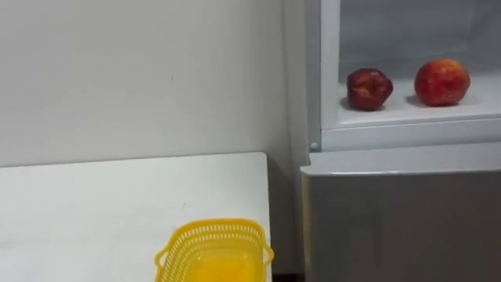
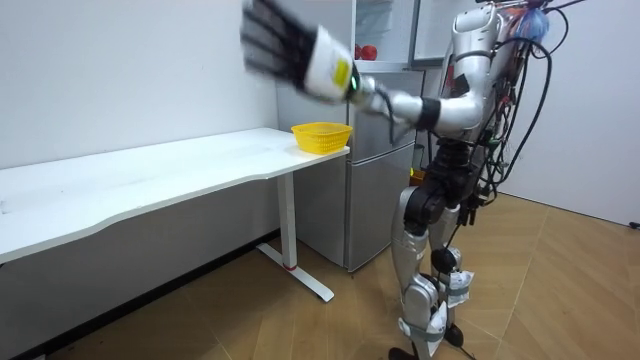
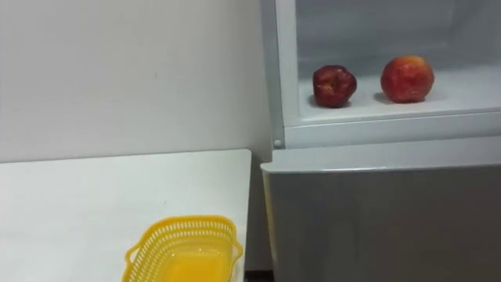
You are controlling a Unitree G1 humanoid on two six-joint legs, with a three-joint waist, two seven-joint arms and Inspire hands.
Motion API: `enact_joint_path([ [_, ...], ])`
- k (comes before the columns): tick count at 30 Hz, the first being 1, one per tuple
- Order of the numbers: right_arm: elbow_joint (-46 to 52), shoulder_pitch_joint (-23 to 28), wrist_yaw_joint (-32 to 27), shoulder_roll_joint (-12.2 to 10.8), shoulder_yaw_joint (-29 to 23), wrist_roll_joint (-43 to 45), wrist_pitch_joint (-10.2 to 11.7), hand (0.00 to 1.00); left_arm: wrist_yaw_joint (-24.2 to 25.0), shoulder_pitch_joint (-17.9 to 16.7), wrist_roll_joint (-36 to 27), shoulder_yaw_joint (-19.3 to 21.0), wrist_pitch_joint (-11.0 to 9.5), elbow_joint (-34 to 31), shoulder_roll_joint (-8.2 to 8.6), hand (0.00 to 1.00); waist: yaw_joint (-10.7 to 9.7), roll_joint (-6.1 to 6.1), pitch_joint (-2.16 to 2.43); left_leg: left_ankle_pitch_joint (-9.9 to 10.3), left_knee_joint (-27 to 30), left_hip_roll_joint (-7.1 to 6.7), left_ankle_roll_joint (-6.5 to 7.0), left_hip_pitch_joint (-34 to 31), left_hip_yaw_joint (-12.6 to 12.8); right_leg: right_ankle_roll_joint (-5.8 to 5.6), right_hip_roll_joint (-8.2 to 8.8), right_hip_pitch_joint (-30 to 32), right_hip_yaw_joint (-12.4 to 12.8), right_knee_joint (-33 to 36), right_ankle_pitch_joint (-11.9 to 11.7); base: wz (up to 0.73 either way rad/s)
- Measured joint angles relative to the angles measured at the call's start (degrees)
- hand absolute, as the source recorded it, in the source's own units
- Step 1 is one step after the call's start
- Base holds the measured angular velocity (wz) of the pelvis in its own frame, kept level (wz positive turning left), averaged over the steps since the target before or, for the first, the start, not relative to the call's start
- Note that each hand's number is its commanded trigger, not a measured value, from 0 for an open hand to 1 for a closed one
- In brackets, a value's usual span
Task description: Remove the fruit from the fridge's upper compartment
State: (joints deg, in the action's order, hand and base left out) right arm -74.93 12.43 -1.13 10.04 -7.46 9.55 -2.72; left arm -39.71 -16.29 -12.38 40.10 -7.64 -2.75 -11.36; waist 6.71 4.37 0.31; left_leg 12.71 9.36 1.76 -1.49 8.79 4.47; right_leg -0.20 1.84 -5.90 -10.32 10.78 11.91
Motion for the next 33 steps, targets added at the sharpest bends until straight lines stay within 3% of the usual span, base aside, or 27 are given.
enact_joint_path([
  [2, 1.53, 0.26, 0.08, -0.44, 0.02, 0.44, -1.23, 0.0, -1.44, -2.76, -3.49, -3.19, 0.0, 11.78, 1.84, 0.0, -0.13, -0.3, 0.03, 0.0, 0.01, -0.2, 0.01, -0.13, -0.88, -0.14, 0.18, 0.02, -0.19, 0.15, 0.08, 0.09],
  [7, 1.99, -1.16, 1.33, -1.05, -0.11, 0.73, -2.37, 0.0, -1.07, -2.84, -14.24, -10.1, 0.36, 33.36, 3.69, 0.0, -0.19, -1.99, 0.09, 0.38, -0.19, -0.23, 0.62, -0.29, -1.91, -0.18, 0.22, 0.12, -0.83, 0.98, 0.3, 0.07],
  [8, 1.87, -1.22, 1.25, -0.96, -0.2, 0.73, -2.38, 0.0, -0.5, -2.57, -14.55, -11.93, 0.44, 39.25, 3.82, 0.0, -0.25, -2.4, 0.16, 0.41, -0.21, -0.22, 0.68, -0.28, -2.06, -0.18, 0.2, 0.08, -0.77, 0.88, 0.06, -0.04],
  [13, 1.3, -1.49, 1.33, -0.95, -0.26, 1.14, -2.7, 0.0, 2.15, -3.45, -14.22, -17.39, 1.31, 51.24, 5.39, 0.0, -0.4, -3.21, 0.11, 0.58, -0.24, -0.29, 0.88, -0.17, -1.71, -0.29, 0.29, -0.21, -0.69, 0.91, -0.04, -0.01],
  [16, 1.06, -1.62, 2.46, -0.77, 0.11, 1.94, -3.15, 0.0, 5.5, -3.23, -8.28, -20.04, 1.56, 57.65, 5.34, 0.0, -1.39, -3.04, -0.03, 0.58, -0.45, -0.26, 0.89, -0.07, -1.59, -0.29, 0.28, -0.37, -0.77, 0.75, -0.06, 0.0],
  [19, 0.85, -2.22, 3.79, -0.91, 1.73, 3.2, -3.12, 0.0, 10.94, -3.12, 1.1, -25.06, 3.58, 61.45, 5.38, 0.0, -2.47, -2.5, -0.12, 0.56, -0.64, -0.23, 0.89, -0.02, -1.48, -0.29, 0.23, -0.32, -0.69, 0.8, -0.05, 0.0],
  [23, 0.67, -3.27, 4.42, -0.96, 4.09, 4.57, -3.39, 0.0, 17.82, -1.04, 19.18, -31.63, 7.35, 62.46, 5.64, 0.0, -5.17, -3.14, -0.06, 0.54, -0.65, -0.22, 0.89, -0.42, -1.59, -0.3, 0.28, -0.16, -0.86, 0.86, 0.04, 0.03],
  [27, 0.76, -4.05, 4.39, -1.18, 6.07, 4.56, -3.66, 0.0, 20.84, 2.83, 26.0, -35.12, 8.11, 62.62, 5.97, 0.0, -6.58, -4.48, -0.2, 0.5, -0.62, -0.26, 0.9, -0.32, -1.47, -0.32, 0.22, -0.14, -0.81, 0.72, 0.04, -0.02],
  [33, 0.85, -4.7, 4.19, -1.76, 7.73, 6.16, -4.81, 0.0, 25.52, 5.14, 26.61, -38.15, 10.04, 62.58, 6.16, 0.0, -7.92, -5.43, -0.29, 0.5, -0.8, -0.28, 0.9, -0.21, -0.1, -0.55, 0.05, -0.27, 0.35, -0.11, -0.13, -0.1],
])
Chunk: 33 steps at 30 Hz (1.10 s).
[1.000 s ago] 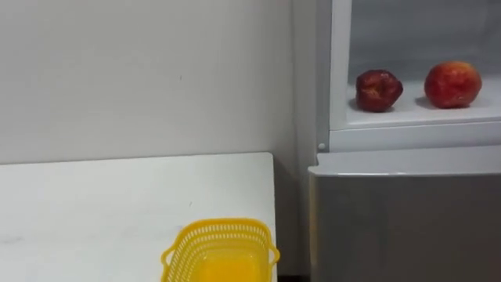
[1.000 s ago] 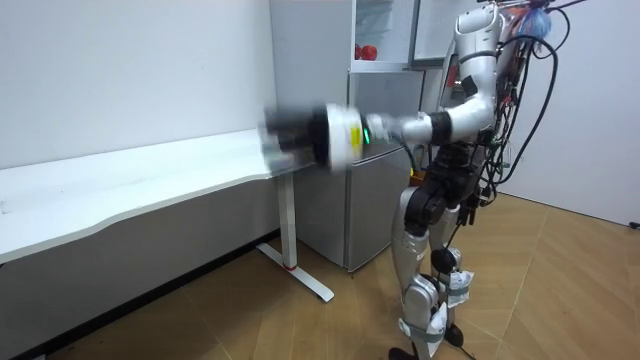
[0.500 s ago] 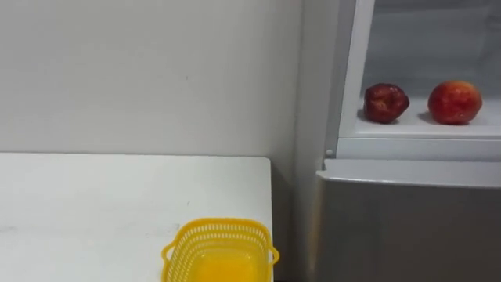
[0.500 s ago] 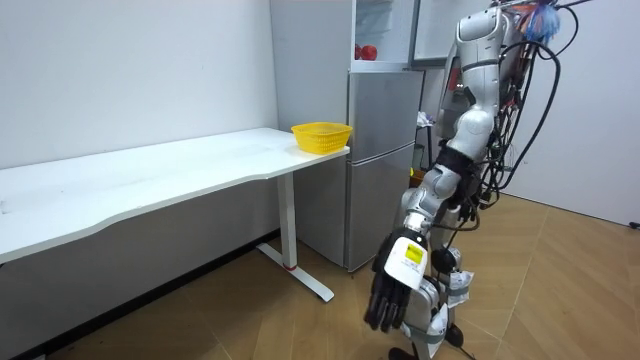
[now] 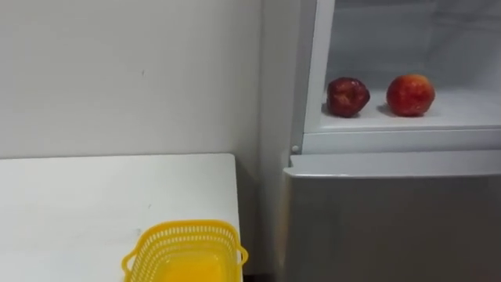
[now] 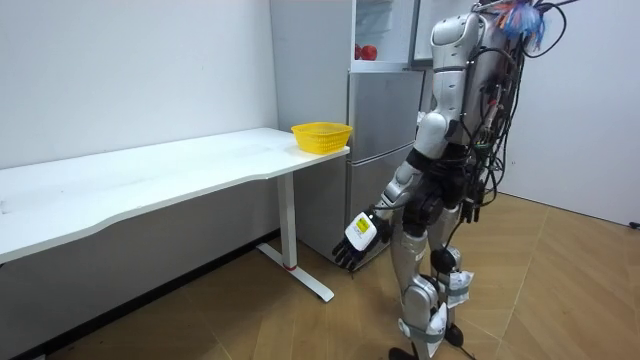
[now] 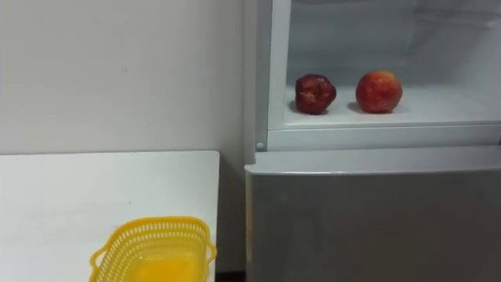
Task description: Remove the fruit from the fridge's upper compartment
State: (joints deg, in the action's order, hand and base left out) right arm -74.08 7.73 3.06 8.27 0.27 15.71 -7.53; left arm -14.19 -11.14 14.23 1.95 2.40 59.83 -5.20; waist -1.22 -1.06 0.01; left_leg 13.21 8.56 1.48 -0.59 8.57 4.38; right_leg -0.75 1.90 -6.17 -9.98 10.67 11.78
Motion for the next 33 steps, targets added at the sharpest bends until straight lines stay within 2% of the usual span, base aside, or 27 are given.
enact_joint_path([
  [4, -0.14, -0.12, 0.2, -0.18, 0.76, 0.76, -1.36, 0.0, 1.59, -0.15, -0.07, 0.08, 1.15, 0.62, -0.31, 0.0, -0.02, -0.01, -0.01, 0.0, -0.12, -0.04, 0.0, 0.18, 0.19, -0.05, 0.02, -0.29, 0.24, -0.19, 0.02, 0.0],
  [9, -0.1, 0.12, -0.71, -0.36, 0.66, 0.47, -1.36, 0.0, 1.92, -0.55, 0.17, -0.03, 2.63, 3.59, -0.98, 0.0, -0.08, -0.4, -0.07, 0.0, -0.17, -0.02, 0.0, 0.94, 0.3, -0.05, -0.02, -0.86, 0.57, -0.29, 0.08, 0.0],
  [11, 0.88, 0.32, -2.09, -0.94, 0.4, 0.35, -1.28, 0.0, 2.35, -1.75, 1.02, -0.04, 3.37, 4.47, -1.29, 0.0, -0.05, -0.69, -0.09, 0.0, -0.17, -0.01, 0.0, 1.07, 0.3, -0.07, -0.01, -0.83, 0.56, -0.41, 0.11, 0.0],
  [15, 3.42, 0.73, -4.33, -1.32, -0.08, -0.96, -1.11, 0.0, 3.23, -3.48, 2.53, -0.36, 3.78, 4.54, -1.22, 0.0, 0.33, -0.42, -0.11, 0.13, -0.43, 0.1, 0.13, 1.0, 0.82, -0.12, -0.12, 0.07, 1.33, 0.11, 0.17, -0.06],
  [18, 7.77, 0.87, -8.45, -1.31, -2.25, -5.96, 1.24, 0.0, 3.71, -3.76, 3.62, -0.39, 3.78, 4.5, -0.93, 0.0, 0.86, 0.16, -0.11, 0.14, -0.69, 0.33, 0.15, 0.14, 1.74, -0.01, -0.46, 1.21, 2.02, 0.0, -0.49, -0.17],
  [19, 10.79, 1.35, -10.21, -1.35, -2.95, -8.25, 2.61, 0.0, 3.61, -3.48, 3.97, -0.38, 3.46, 4.39, -0.92, 0.0, 0.78, 0.36, -0.13, 0.13, -0.44, 0.38, 0.16, -0.4, 1.76, 0.02, -0.5, 1.57, 2.05, -0.06, -0.74, 0.0],
  [23, 24.45, 5.11, -15.27, -2.35, -3.78, -10.77, 8.16, 0.0, 1.68, -3.03, 4.01, -0.72, 0.95, 3.92, -1.01, 0.0, -0.1, 1.29, 0.02, 0.11, 0.14, 0.61, 0.14, -1.36, 2.07, 0.18, -0.79, 2.38, 2.24, -0.01, -1.08, -0.03],
  [25, 33.58, 8.3, -16.48, -3.4, -3.8, -10.11, 8.88, 0.0, 0.71, -2.92, 4.1, -1.38, 0.5, 3.01, -1.02, 0.0, -0.18, 1.67, 0.0, 0.11, 0.14, 0.89, 0.08, -1.42, 3.05, 0.29, -1.02, 2.79, 2.75, -0.04, -1.14, -0.17],
  [27, 42.4, 10.99, -17.12, -4.23, -3.69, -7.88, 11.0, 0.0, 0.6, -3.31, 4.05, -2.0, -0.59, 2.12, -0.81, 0.0, -0.48, 2.01, 0.22, 0.06, 0.13, 0.99, 0.0, -1.88, 3.8, 0.42, -1.17, 3.32, 3.56, 0.01, -1.33, -0.23],
  [29, 52.01, 14.27, -18.68, -4.77, -3.06, -5.96, 13.18, 0.0, 0.31, -4.11, 3.87, -2.48, -2.8, 0.42, -0.71, 0.0, -0.9, 2.35, 0.22, 0.05, 0.16, 0.97, -0.01, -1.77, 4.87, 0.39, -1.17, 3.52, 4.57, -0.02, -1.4, -0.17],
  [32, 62.38, 16.26, -21.39, -4.6, -0.27, -4.63, 14.76, 0.0, -0.72, -4.0, 3.33, -4.27, -5.48, 0.41, -1.04, 0.0, -0.85, 2.18, 0.16, 0.05, 0.09, 0.99, 0.0, -1.19, 6.68, 0.34, -1.4, 4.18, 6.13, 0.07, -1.47, -0.32],
  [33, 64.42, 16.42, -21.88, -4.59, 0.22, -3.73, 14.88, 0.0, -0.72, -3.99, 3.37, -4.82, -5.76, 0.42, -1.17, 0.0, -0.87, 2.11, 0.19, 0.05, 0.07, 0.99, 0.0, -1.16, 6.76, 0.33, -1.45, 4.18, 6.55, 0.08, -1.47, -0.32],
])
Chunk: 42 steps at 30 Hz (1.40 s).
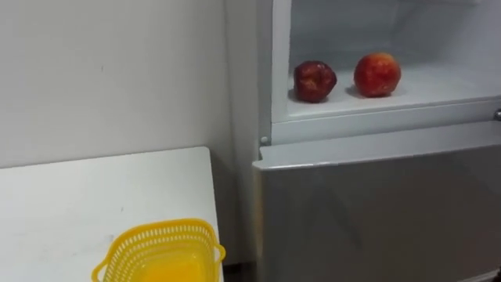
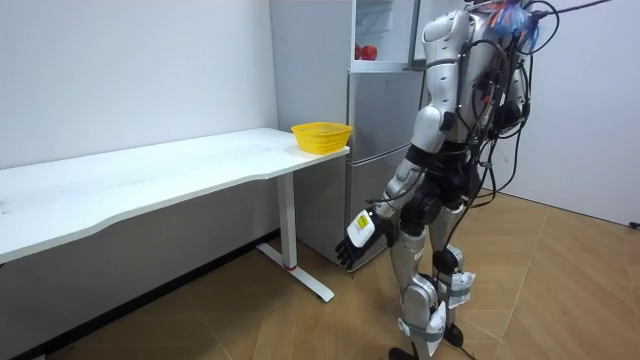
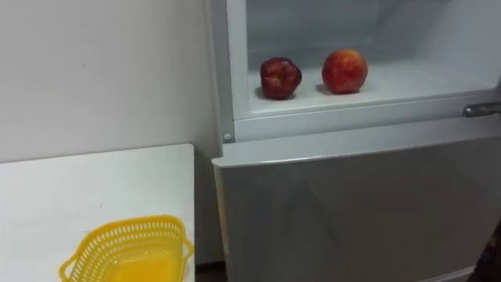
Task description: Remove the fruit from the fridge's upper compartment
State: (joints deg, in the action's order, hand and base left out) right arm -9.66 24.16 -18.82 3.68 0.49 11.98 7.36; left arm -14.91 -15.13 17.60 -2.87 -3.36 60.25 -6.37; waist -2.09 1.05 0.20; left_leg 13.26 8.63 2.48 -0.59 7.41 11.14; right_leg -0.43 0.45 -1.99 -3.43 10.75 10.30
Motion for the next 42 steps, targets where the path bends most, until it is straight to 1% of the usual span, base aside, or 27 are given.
enact_joint_path([
  [1, 4.6, 0.03, -0.99, 0.04, 0.94, 1.84, 0.16, 0.0, 0.01, 0.24, 0.07, -1.25, -0.51, 0.02, -0.3, 0.0, -0.11, -0.08, 0.0, 0.0, -0.01, 0.0, 0.0, -0.05, 0.38, -0.05, -0.03, 0.0, 0.42, 0.0, -0.13, -0.18],
  [2, 9.21, 0.0, -2.1, 0.09, 1.67, 3.48, 0.76, 0.0, -0.03, 0.66, 0.08, -2.72, -1.1, 0.37, -0.86, 0.0, -0.42, -0.17, -0.06, 0.0, -0.06, 0.0, 0.0, -0.19, 0.77, -0.11, -0.07, 0.1, 0.59, -0.12, -0.23, -0.12],
  [3, 11.37, -0.06, -2.6, 0.13, 1.96, 4.24, 1.43, 0.0, -0.02, 0.76, 0.11, -3.29, -1.34, 0.59, -1.17, 0.0, -0.49, -0.22, -0.07, 0.0, -0.13, 0.0, 0.0, -0.17, 0.98, -0.12, -0.08, 0.12, 0.63, -0.12, -0.24, -0.04],
  [4, 14.73, -0.42, -3.92, 0.33, 2.53, 5.59, 3.18, 0.0, -0.15, 0.73, 0.2, -4.01, -1.67, 0.91, -1.7, 0.0, -0.48, -0.29, -0.08, 0.0, -0.24, 0.0, 0.0, 0.0, 1.35, -0.14, -0.14, 0.11, 0.92, -0.12, -0.25, -0.07],
  [5, 17.1, -0.86, -5.08, 0.56, 2.99, 7.02, 4.69, 0.0, -0.22, 0.72, 0.33, -4.15, -1.77, 1.29, -2.07, 0.0, -0.44, -0.26, -0.05, 0.0, -0.25, 0.0, 0.0, 0.13, 1.38, -0.14, -0.17, 0.06, 1.06, -0.14, -0.26, -0.07],
  [6, 18.12, -0.98, -5.78, 0.77, 3.31, 7.65, 5.29, 0.0, -0.26, 0.71, 0.36, -4.1, -1.77, 1.34, -2.15, 0.0, -0.39, -0.37, 0.0, 0.0, -0.26, 0.0, 0.0, 0.18, 1.38, -0.15, -0.17, 0.04, 1.07, -0.15, -0.26, -0.03],
  [8, 20.84, -1.52, -7.88, 1.19, 4.47, 8.58, 6.37, 0.0, -0.53, 0.99, 0.35, -4.26, -1.84, 2.27, -2.09, 0.0, 0.53, -0.88, 0.04, 0.0, -0.37, 0.0, 0.0, 0.34, 1.38, -0.12, -0.24, 0.09, 1.32, -0.01, -0.29, -0.04],
  [10, 22.44, -1.71, -9.48, 1.16, 5.19, 9.46, 6.55, 0.0, -0.59, 1.13, 0.41, -4.35, -1.84, 2.52, -2.09, 0.0, 1.01, -1.12, 0.02, 0.0, -0.37, 0.02, 0.0, 0.27, 1.4, -0.16, -0.28, 0.12, 1.4, 0.02, -0.37, -0.02],
  [11, 22.62, -2.37, -10.59, 1.17, 5.46, 10.35, 7.03, 0.0, -0.56, 1.2, 0.39, -4.35, -1.84, 2.75, -2.09, 0.0, 1.01, -1.1, 0.0, 0.0, -0.41, 0.02, 0.0, 0.24, 1.41, -0.23, -0.27, 0.13, 1.4, 0.02, -0.43, 0.0],
  [13, 23.13, -3.62, -11.99, 1.2, 5.99, 11.15, 7.01, 0.0, -0.2, 1.61, 0.45, -4.37, -1.83, 3.11, -2.11, 0.0, 1.07, -0.93, -0.02, 0.01, -0.54, 0.02, 0.01, 0.15, 1.42, -0.26, -0.32, 0.33, 1.45, 0.03, -0.56, 0.0],
  [14, 24.64, -4.03, -13.13, 1.26, 6.26, 12.91, 7.03, 0.0, 0.19, 1.94, 0.5, -4.87, -1.8, 3.48, -2.12, 0.0, 1.27, -0.68, 0.08, 0.02, -1.13, 0.12, 0.02, -0.06, 1.48, -0.21, -0.51, 0.95, 1.48, 0.05, -0.77, 0.0],
  [15, 25.6, -4.3, -13.46, 1.3, 6.41, 13.77, 7.06, 0.0, 0.43, 2.26, 0.51, -5.14, -1.79, 3.41, -2.16, 0.0, 1.26, -0.64, 0.09, 0.02, -1.31, 0.17, 0.02, -0.27, 1.48, -0.19, -0.58, 1.19, 1.46, 0.0, -0.95, -0.05],
  [16, 27.47, -5.22, -14.11, 1.64, 7.0, 14.81, 7.1, 0.0, 0.8, 2.51, 0.51, -5.32, -1.82, 3.5, -2.16, 0.0, 1.32, -0.54, 0.15, 0.02, -1.29, 0.23, 0.02, -0.78, 1.51, -0.12, -0.67, 1.66, 1.48, -0.1, -1.29, -0.06],
  [18, 29.28, -6.8, -15.2, 2.76, 7.65, 15.47, 8.17, 0.0, 1.5, 2.9, 0.53, -5.48, -1.7, 4.07, -2.18, 0.0, 1.56, -0.27, 0.16, 0.01, -1.2, 0.31, 0.03, -0.76, 1.72, -0.02, -0.73, 1.66, 1.51, -0.08, -1.51, -0.06],
  [19, 30.28, -7.93, -15.75, 3.58, 7.94, 15.76, 8.33, 0.0, 1.68, 2.93, 0.51, -6.19, -1.7, 4.28, -2.28, 0.0, 1.66, -0.23, 0.25, 0.01, -1.16, 0.33, 0.03, -0.65, 1.81, -0.01, -0.74, 1.62, 1.52, 0.05, -1.52, 0.0],
  [21, 31.11, -9.48, -16.64, 4.05, 8.27, 15.83, 8.99, 0.0, 1.92, 3.39, 0.52, -6.82, -1.71, 4.75, -2.44, 0.0, 1.89, -0.27, 0.21, 0.01, -1.08, 0.39, 0.03, -0.67, 1.77, 0.05, -0.78, 1.58, 1.47, 0.08, -1.56, 0.02],
  [22, 31.11, -10.57, -16.82, 4.29, 8.44, 15.79, 9.34, 0.0, 1.95, 3.83, 0.45, -6.84, -1.7, 5.68, -2.53, 0.0, 1.91, -0.49, 0.21, 0.0, -1.03, 0.42, 0.02, -0.69, 1.54, 0.06, -0.8, 1.44, 1.32, 0.08, -1.57, 0.09],
  [24, 31.08, -11.79, -16.91, 5.27, 8.67, 15.77, 9.32, 0.0, 2.09, 4.38, 0.45, -7.67, -1.48, 6.68, -2.99, 0.0, 1.92, -0.84, 0.04, 0.0, -0.99, 0.45, 0.02, -0.55, 1.13, 0.06, -0.77, 1.06, 0.92, -0.09, -1.57, 0.11],
  [26, 31.09, -12.75, -17.07, 5.95, 9.0, 15.8, 9.32, 0.0, 2.21, 4.22, 0.45, -8.82, -0.68, 6.83, -3.6, 0.0, 2.41, -1.38, -0.28, 0.01, -0.99, 0.53, 0.01, -0.42, 1.09, 0.06, -0.81, 0.88, 0.78, -0.14, -1.57, 0.02],
  [27, 31.09, -12.81, -17.33, 6.02, 9.0, 15.8, 9.32, 0.0, 2.21, 4.18, 0.45, -8.89, -0.58, 6.91, -3.61, 0.0, 2.46, -1.52, -0.33, 0.01, -0.99, 0.53, 0.01, -0.43, 1.09, 0.06, -0.81, 0.88, 0.77, -0.16, -1.57, 0.0],
  [29, 31.09, -13.32, -17.64, 6.14, 9.0, 15.82, 9.32, 0.0, 2.5, 4.09, 0.5, -9.1, -0.16, 6.93, -3.6, 0.0, 2.6, -2.16, -0.31, 0.01, -0.97, 0.5, 0.01, -0.66, 0.77, 0.06, -0.71, 0.93, 0.34, -0.19, -1.56, 0.06],
  [31, 31.14, -14.51, -18.05, 6.14, 8.93, 15.72, 9.32, 0.0, 2.93, 3.5, 0.52, -9.05, 0.41, 6.81, -3.61, 0.0, 2.61, -2.39, -0.22, 0.01, -0.95, 0.48, 0.01, -0.73, 0.52, 0.06, -0.65, 0.93, -0.03, -0.17, -1.57, 0.06],
  [34, 31.15, -18.56, -19.34, 6.17, 8.76, 15.43, 9.4, 0.0, 3.42, 3.8, 0.55, -8.59, 0.46, 6.59, -3.66, 0.0, 2.53, -2.38, -0.17, 0.01, -0.9, 0.48, 0.01, -0.97, -0.18, 0.07, -0.5, 0.91, -1.57, -0.15, -1.57, 0.08],
  [35, 31.24, -20.1, -19.81, 6.34, 8.44, 14.88, 9.57, 0.0, 3.84, 3.93, 0.7, -8.55, 0.46, 6.6, -3.66, 0.0, 2.58, -2.36, -0.06, 0.01, -0.9, 0.52, 0.0, -0.96, -0.38, 0.07, -0.5, 0.79, -1.85, -0.14, -1.57, 0.11],
  [37, 31.24, -21.97, -19.78, 6.7, 7.51, 13.11, 9.85, 0.0, 4.47, 3.73, 1.95, -8.51, 0.57, 6.42, -3.66, 0.0, 2.65, -2.23, 0.01, -0.02, -0.85, 0.63, -0.04, -0.69, -0.51, 0.07, -0.52, 0.42, -2.36, -0.15, -1.57, 0.1],
  [39, 31.24, -23.04, -19.72, 7.6, 6.71, 11.21, 9.92, 0.0, 4.73, 3.35, 3.07, -8.5, 0.82, 5.91, -3.66, 0.0, 2.67, -2.25, 0.05, -0.05, -0.82, 0.69, -0.09, -0.22, -0.66, 0.06, -0.5, -0.18, -3.08, -0.19, -1.57, 0.07],
  [42, 31.17, -23.58, -19.08, 7.71, 5.19, 7.61, 9.99, 0.0, 5.78, 2.47, 3.35, -7.71, 1.26, 4.72, -3.7, 0.0, 2.47, -2.29, 0.08, -0.06, -0.8, 0.69, -0.11, 0.27, -0.93, 0.07, -0.46, -1.0, -3.49, -0.62, -1.57, 0.03],
])
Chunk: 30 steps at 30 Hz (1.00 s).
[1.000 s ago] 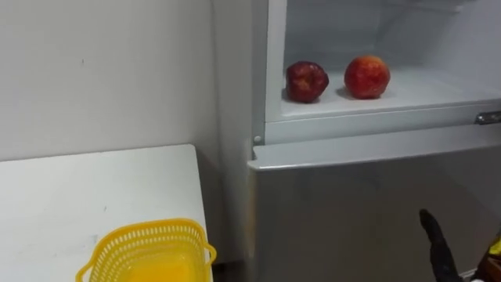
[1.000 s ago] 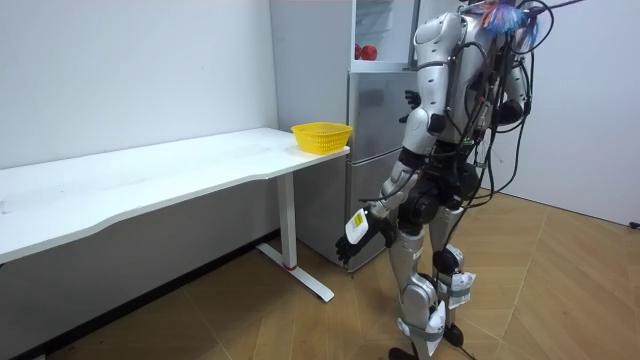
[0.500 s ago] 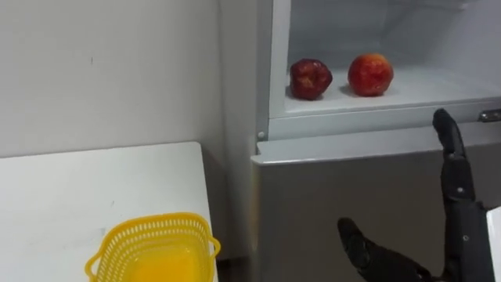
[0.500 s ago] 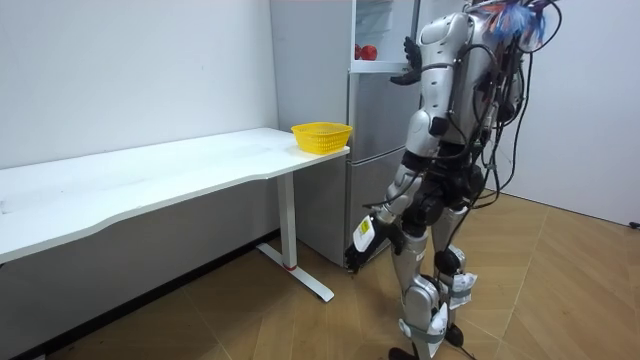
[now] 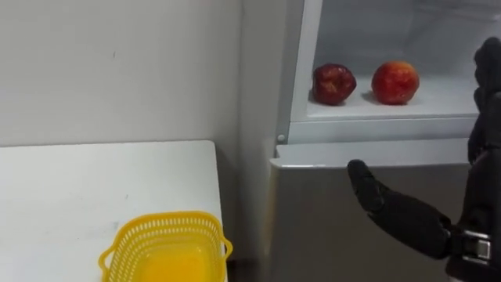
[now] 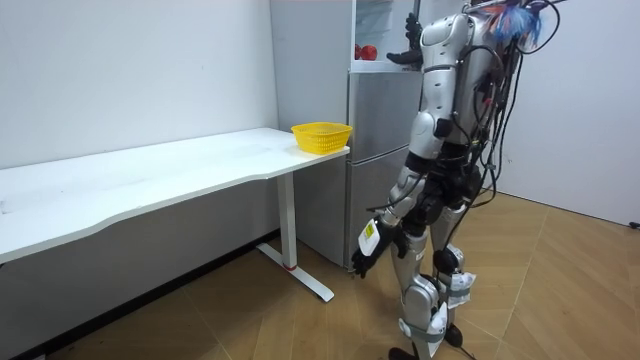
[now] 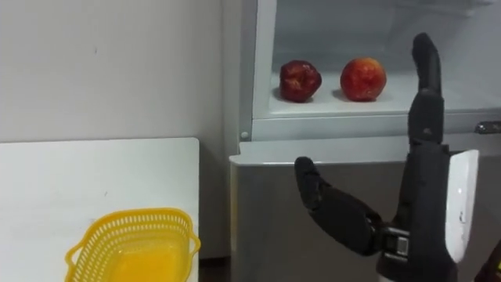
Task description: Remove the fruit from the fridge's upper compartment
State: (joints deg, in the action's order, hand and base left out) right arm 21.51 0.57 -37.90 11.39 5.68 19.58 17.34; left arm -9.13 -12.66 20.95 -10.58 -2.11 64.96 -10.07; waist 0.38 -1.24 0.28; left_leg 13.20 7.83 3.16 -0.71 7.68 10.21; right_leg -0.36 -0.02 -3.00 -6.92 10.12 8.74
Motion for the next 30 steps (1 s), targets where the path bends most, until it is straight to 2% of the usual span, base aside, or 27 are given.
enact_joint_path([
  [3, -0.43, -1.42, 0.06, 0.35, -3.35, -3.94, -0.59, 0.0, 0.86, -0.28, -0.06, 1.63, 0.55, -0.51, -0.1, 0.0, 0.05, -0.45, -0.04, -0.03, 0.02, -0.03, -0.04, -0.21, -0.08, 0.01, 0.04, -0.01, -0.16, -0.35, 0.0, 0.01],
  [7, -1.98, -2.92, 0.0, 2.36, -6.86, -6.94, -0.92, 0.0, 1.3, -0.42, 0.04, 3.6, 0.87, -0.64, 0.0, 0.0, 0.25, -1.06, -0.12, -0.11, 0.06, -0.03, -0.16, -0.22, -0.12, 0.15, 0.01, -0.12, -0.13, -0.57, 0.08, 0.0],
  [11, -4.57, -4.18, 0.03, 2.46, -8.63, -8.15, -1.41, 0.0, 1.36, -0.31, 0.02, 4.81, 0.98, -0.78, -0.02, 0.0, 0.09, -1.58, -0.42, -0.11, 0.96, -0.07, -0.17, -1.09, -0.97, 0.21, 0.17, 0.04, -0.85, -0.62, 0.05, 0.08],
  [18, -5.73, -6.82, 0.57, 2.46, -9.49, -8.12, -2.25, 0.0, 2.44, -0.32, 0.04, 4.98, 1.44, -0.81, 0.05, 0.0, 0.79, -1.21, -0.65, -0.11, 0.97, -0.07, -0.17, -1.22, -1.52, 0.23, 0.18, 0.06, -1.09, -0.69, 0.04, 0.02],
  [23, -5.83, -9.47, 0.89, 2.46, -9.57, -8.12, -2.42, 0.0, 3.71, -0.11, 0.04, 5.98, 1.92, -0.85, 0.14, 0.0, 1.41, -1.14, -0.58, -0.12, 0.97, -0.06, -0.18, -1.42, -1.67, 0.38, 0.12, -0.1, -1.21, -1.28, -0.05, 0.0],
  [30, -5.86, -9.95, 2.4, 2.46, -9.78, -8.26, -2.49, 0.0, 4.87, -0.26, 0.06, 6.48, 2.2, -1.24, 0.14, 0.0, 1.52, -1.16, -0.45, -0.17, 0.98, -0.01, -0.25, -1.45, -2.53, 0.38, 0.12, -0.13, -1.84, -1.29, -0.06, 0.05],
])
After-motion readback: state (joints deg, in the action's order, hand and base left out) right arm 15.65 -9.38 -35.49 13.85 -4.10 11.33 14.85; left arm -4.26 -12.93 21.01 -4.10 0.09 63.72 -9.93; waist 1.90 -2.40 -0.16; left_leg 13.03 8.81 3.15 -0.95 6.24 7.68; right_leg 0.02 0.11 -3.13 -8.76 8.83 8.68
